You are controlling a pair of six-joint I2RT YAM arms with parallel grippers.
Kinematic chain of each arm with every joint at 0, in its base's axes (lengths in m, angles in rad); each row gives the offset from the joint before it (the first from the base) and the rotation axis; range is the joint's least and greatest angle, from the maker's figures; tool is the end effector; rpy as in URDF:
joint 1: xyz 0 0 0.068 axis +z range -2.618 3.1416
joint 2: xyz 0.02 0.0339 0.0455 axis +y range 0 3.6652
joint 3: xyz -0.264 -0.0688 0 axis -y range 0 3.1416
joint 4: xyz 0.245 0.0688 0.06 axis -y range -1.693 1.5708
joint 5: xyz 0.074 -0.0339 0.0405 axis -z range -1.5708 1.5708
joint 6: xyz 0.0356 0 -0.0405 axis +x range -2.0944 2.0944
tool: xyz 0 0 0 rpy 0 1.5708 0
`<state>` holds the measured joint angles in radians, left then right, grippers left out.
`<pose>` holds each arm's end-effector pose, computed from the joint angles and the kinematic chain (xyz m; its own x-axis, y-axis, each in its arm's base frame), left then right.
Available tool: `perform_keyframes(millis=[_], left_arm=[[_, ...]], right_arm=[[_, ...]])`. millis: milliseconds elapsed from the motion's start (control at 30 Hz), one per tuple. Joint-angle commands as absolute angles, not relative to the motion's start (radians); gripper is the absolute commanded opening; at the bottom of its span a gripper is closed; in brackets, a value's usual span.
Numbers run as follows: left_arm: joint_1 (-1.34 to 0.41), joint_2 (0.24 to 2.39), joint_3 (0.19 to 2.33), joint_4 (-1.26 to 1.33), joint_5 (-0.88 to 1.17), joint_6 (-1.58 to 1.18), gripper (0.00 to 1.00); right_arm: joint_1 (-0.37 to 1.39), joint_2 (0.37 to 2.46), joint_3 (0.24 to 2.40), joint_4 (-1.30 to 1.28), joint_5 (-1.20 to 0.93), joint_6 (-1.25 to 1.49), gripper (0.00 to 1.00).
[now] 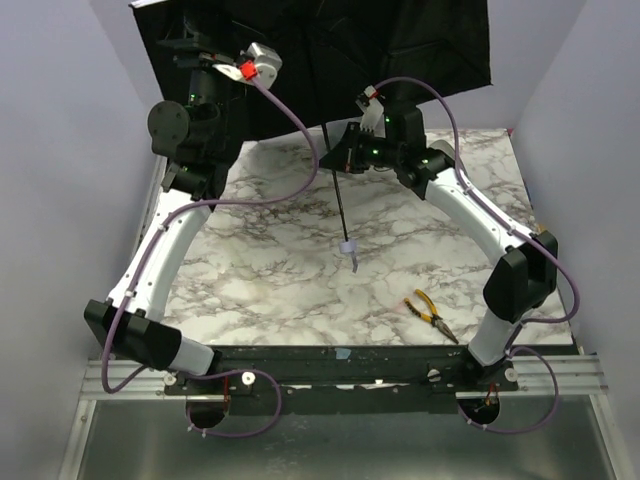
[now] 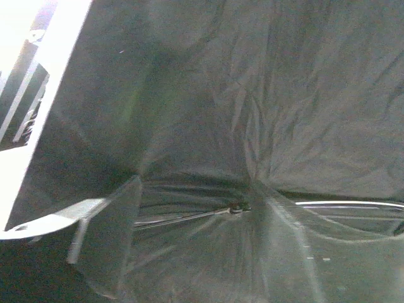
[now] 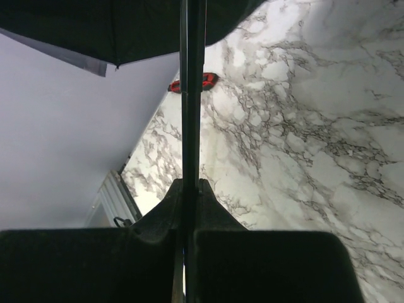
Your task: Open the umbrella
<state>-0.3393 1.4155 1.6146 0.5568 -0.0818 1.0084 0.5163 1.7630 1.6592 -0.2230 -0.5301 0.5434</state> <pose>0.2717 -0.0928 0.5567 0.5781 0.6901 -0.4354 -0.4002 0.7048 0.5857 0.3559 0.2227 0.3733 -0.6745 0.1301 -0.7267 -0.5767 0.5218 0.6286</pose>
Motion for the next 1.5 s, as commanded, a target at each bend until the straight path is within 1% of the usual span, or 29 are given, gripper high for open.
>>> perform_keyframes(millis=[0,100,200,267,333,433,533,667,833,967,1100,1200,1233,1267,1300,1400,1467], left_arm=[[-0.313,1.464,1.685,0.496,-0.154,0.987,0.60],[-0.306,1.415,1.602,0.387,0.058,0.994,0.50],[-0.305,1.379,1.539,0.291,0.178,1.030,0.45],[-0.306,1.342,1.441,0.288,0.297,1.137,0.44],[-0.303,1.325,1.361,0.309,0.364,1.257,0.42],[-0.279,1.314,1.363,0.160,0.502,1.376,0.41],[-0.273,1.325,1.364,0.149,0.544,1.434,0.41],[-0.274,1.363,1.376,0.241,0.488,1.459,0.40],[-0.291,1.398,1.367,0.447,0.316,1.427,0.36],[-0.268,1.419,1.402,0.480,0.167,1.404,0.32],[-0.206,1.443,1.425,0.472,0.070,1.424,0.30],[-0.149,1.467,1.451,0.477,0.030,1.435,0.26],[-0.132,1.478,1.466,0.481,0.013,1.434,0.24],[-0.120,1.490,1.491,0.478,0.008,1.430,0.20],[-0.106,1.503,1.515,0.472,-0.021,1.427,0.19],[-0.087,1.521,1.543,0.465,-0.029,1.424,0.18],[-0.086,1.507,1.526,0.436,-0.001,1.412,0.19]], right_arm=[[0.525,1.693,1.647,-0.200,-0.508,0.448,0.01],[0.540,1.688,1.658,-0.202,-0.509,0.418,0.01],[0.547,1.687,1.668,-0.201,-0.516,0.402,0.01],[0.549,1.683,1.672,-0.205,-0.514,0.397,0.01],[0.551,1.680,1.672,-0.209,-0.520,0.389,0.01],[0.563,1.677,1.672,-0.220,-0.513,0.365,0.01],[0.574,1.676,1.667,-0.228,-0.500,0.350,0.01],[0.587,1.668,1.658,-0.239,-0.477,0.331,0.01],[0.589,1.651,1.631,-0.248,-0.421,0.333,0.01],[0.589,1.635,1.622,-0.263,-0.382,0.315,0.01],[0.588,1.617,1.612,-0.283,-0.366,0.289,0.00],[0.585,1.606,1.607,-0.303,-0.352,0.273,0.00],[0.585,1.601,1.603,-0.310,-0.345,0.268,0.00],[0.583,1.599,1.600,-0.316,-0.339,0.263,0.00],[0.580,1.595,1.600,-0.323,-0.337,0.259,0.00],[0.574,1.595,1.596,-0.334,-0.329,0.251,0.00],[0.574,1.597,1.597,-0.322,-0.343,0.253,0.00]])
